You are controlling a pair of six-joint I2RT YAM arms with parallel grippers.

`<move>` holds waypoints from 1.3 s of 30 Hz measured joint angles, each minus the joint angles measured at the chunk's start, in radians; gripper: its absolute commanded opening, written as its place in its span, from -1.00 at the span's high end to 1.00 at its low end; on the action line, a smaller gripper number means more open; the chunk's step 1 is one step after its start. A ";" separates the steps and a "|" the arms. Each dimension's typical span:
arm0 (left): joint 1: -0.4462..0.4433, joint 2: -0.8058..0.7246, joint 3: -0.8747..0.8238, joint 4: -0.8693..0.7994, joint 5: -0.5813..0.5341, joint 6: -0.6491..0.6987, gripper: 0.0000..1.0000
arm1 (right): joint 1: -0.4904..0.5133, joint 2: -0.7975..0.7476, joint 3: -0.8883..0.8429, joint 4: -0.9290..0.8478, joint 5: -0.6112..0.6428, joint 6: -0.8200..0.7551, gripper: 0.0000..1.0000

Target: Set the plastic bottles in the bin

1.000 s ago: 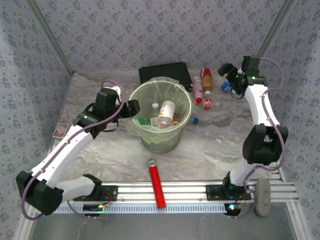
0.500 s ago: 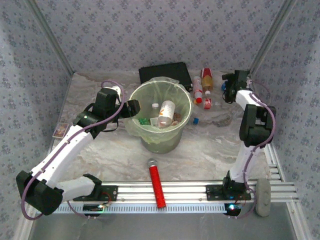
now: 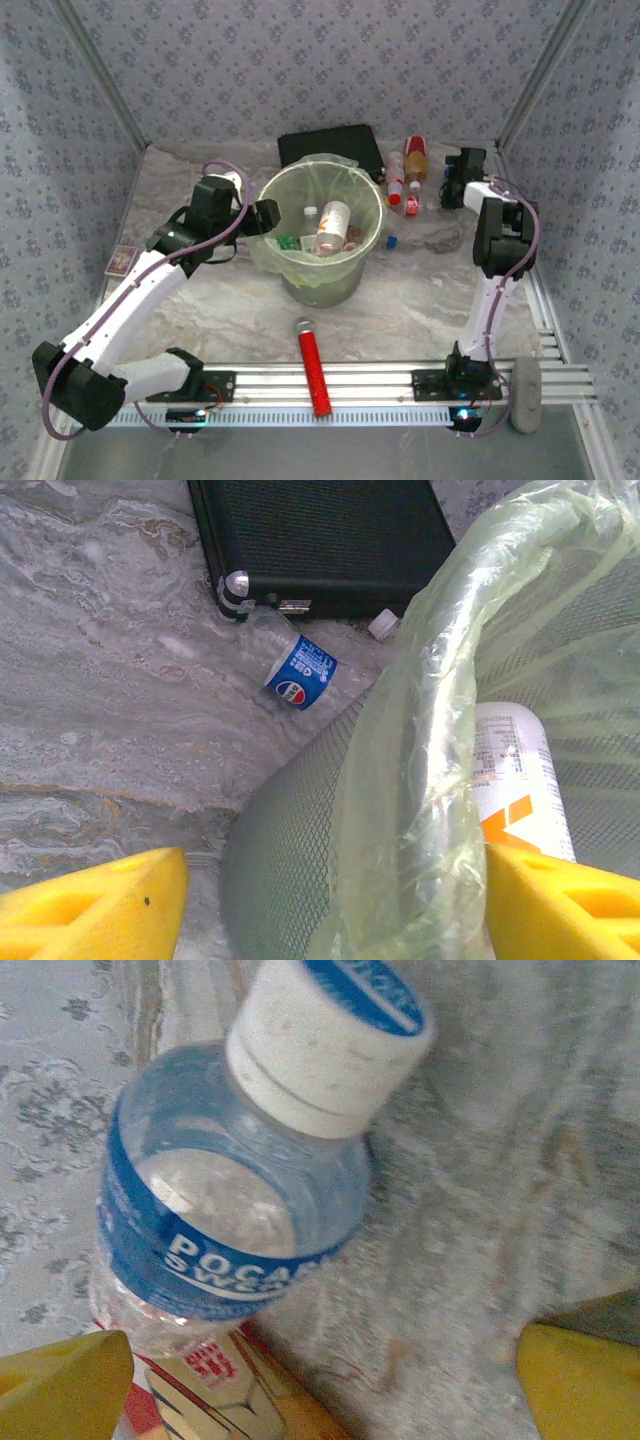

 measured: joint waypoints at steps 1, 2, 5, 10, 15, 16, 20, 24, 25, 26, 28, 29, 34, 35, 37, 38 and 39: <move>0.001 0.000 0.000 0.000 0.000 0.001 -0.52 | 0.000 0.012 0.017 0.003 0.000 0.002 -1.00; 0.002 0.000 0.000 0.000 0.000 0.001 -0.52 | 0.000 0.024 0.034 0.007 0.001 0.005 -1.00; 0.006 0.000 0.000 0.000 0.000 0.001 -0.52 | -0.002 0.057 0.079 -0.003 -0.001 0.009 -1.00; 0.011 0.000 0.000 -0.001 0.000 0.003 -0.52 | -0.016 0.093 0.130 0.003 -0.005 0.028 -0.96; 0.018 0.000 0.000 -0.004 0.000 0.004 -0.52 | -0.027 0.105 0.137 0.005 -0.018 0.042 -0.76; 0.018 0.000 0.000 -0.004 0.000 0.004 -0.52 | -0.027 0.106 0.137 0.006 -0.019 0.043 -0.72; 0.018 0.000 0.000 -0.007 0.000 0.004 -0.52 | -0.031 0.115 0.137 0.035 -0.019 0.045 -0.48; 0.018 0.000 0.000 -0.007 0.000 0.004 -0.52 | -0.039 0.116 0.130 0.055 -0.019 0.039 -0.34; 0.018 0.000 0.000 -0.007 0.000 0.004 -0.52 | -0.040 0.116 0.129 0.058 -0.019 0.038 -0.31; 0.018 0.000 0.000 -0.007 0.000 0.004 -0.52 | -0.042 0.116 0.126 0.063 -0.018 0.037 -0.30; 0.018 0.000 0.000 -0.007 0.000 0.004 -0.52 | -0.043 0.116 0.121 0.073 -0.019 0.033 -0.28; 0.018 0.000 0.000 -0.007 0.000 0.004 -0.52 | -0.044 0.115 0.117 0.077 -0.019 0.030 -0.28; 0.018 0.000 0.000 -0.007 0.000 0.004 -0.52 | -0.048 0.074 0.068 0.085 -0.004 -0.007 -0.27; 0.018 0.000 0.000 -0.007 0.000 0.004 -0.52 | -0.051 0.058 0.055 0.080 0.000 -0.020 -0.27; 0.018 0.000 0.000 -0.007 0.000 0.004 -0.52 | -0.057 0.023 0.029 0.078 0.001 -0.043 -0.27; 0.019 -0.001 0.000 -0.007 0.000 0.004 -0.52 | -0.062 -0.003 0.012 0.079 0.000 -0.055 -0.27; 0.019 -0.001 0.000 -0.008 0.000 0.004 -0.52 | -0.067 -0.031 -0.008 0.082 0.000 -0.068 -0.27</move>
